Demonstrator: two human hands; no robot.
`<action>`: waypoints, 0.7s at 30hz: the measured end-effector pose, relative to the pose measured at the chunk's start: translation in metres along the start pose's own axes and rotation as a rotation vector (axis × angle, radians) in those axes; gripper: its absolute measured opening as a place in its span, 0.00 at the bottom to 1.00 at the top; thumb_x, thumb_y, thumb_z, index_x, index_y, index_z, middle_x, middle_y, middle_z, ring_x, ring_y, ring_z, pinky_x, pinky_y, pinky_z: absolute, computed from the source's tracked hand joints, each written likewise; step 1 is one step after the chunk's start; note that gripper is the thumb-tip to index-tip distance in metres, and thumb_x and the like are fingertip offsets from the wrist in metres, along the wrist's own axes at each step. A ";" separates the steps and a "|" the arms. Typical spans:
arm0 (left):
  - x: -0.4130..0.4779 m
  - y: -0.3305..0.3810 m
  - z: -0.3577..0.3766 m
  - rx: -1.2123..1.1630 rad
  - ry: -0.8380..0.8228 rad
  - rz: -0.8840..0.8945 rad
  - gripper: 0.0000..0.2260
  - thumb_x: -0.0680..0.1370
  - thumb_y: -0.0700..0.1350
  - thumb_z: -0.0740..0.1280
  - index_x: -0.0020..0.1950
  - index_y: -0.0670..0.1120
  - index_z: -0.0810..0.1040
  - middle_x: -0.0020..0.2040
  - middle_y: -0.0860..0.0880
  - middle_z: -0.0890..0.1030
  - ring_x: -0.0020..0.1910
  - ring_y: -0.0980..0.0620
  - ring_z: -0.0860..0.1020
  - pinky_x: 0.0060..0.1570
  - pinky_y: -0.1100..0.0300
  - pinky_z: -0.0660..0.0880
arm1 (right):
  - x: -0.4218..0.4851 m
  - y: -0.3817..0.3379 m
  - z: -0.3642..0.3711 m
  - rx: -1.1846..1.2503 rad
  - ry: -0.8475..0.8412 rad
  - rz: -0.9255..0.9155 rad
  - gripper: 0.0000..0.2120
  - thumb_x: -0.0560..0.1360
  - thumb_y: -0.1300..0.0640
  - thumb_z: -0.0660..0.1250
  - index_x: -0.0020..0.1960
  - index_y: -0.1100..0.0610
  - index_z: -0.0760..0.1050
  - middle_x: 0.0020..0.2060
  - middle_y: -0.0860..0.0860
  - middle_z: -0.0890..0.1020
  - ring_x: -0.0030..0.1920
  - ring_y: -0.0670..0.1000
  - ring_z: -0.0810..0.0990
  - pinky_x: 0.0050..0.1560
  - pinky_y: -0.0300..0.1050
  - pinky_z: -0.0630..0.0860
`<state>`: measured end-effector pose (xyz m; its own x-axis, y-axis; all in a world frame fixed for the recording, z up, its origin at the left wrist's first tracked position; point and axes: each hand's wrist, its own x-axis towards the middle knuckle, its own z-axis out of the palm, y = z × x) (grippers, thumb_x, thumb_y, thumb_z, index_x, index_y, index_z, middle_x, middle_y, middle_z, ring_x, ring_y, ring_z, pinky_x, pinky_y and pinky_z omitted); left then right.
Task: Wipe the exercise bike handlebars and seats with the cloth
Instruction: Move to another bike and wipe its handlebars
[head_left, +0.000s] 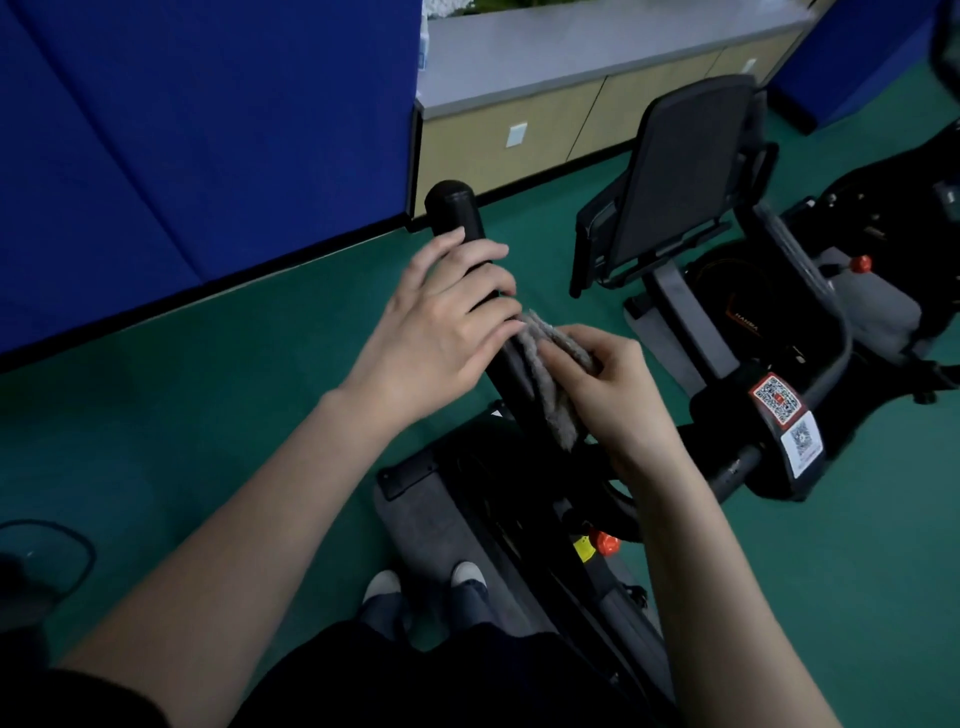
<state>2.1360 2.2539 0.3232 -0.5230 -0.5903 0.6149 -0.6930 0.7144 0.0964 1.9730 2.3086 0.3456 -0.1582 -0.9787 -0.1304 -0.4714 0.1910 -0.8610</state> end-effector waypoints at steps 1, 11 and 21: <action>0.000 0.000 0.000 0.004 -0.001 0.003 0.11 0.80 0.47 0.62 0.49 0.44 0.83 0.49 0.50 0.81 0.62 0.47 0.74 0.70 0.49 0.59 | -0.007 0.003 -0.006 -0.053 0.005 -0.009 0.07 0.76 0.58 0.67 0.40 0.53 0.80 0.31 0.46 0.79 0.35 0.43 0.75 0.38 0.43 0.71; 0.014 -0.011 0.006 0.032 -0.012 0.112 0.12 0.79 0.45 0.61 0.41 0.45 0.82 0.40 0.50 0.81 0.50 0.46 0.78 0.71 0.53 0.53 | -0.053 0.004 0.016 -0.338 0.365 -0.214 0.05 0.74 0.63 0.69 0.49 0.60 0.81 0.41 0.51 0.77 0.40 0.42 0.72 0.43 0.23 0.65; 0.013 -0.010 0.010 -0.042 0.009 0.063 0.12 0.78 0.43 0.63 0.38 0.43 0.81 0.38 0.50 0.80 0.48 0.46 0.77 0.70 0.54 0.53 | -0.061 0.009 0.019 -0.361 0.354 -0.316 0.08 0.73 0.66 0.70 0.51 0.60 0.81 0.45 0.52 0.77 0.47 0.51 0.77 0.48 0.40 0.73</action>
<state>2.1313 2.2347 0.3228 -0.5601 -0.5403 0.6280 -0.6375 0.7652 0.0899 1.9947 2.3689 0.3369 -0.2127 -0.9196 0.3302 -0.7979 -0.0316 -0.6019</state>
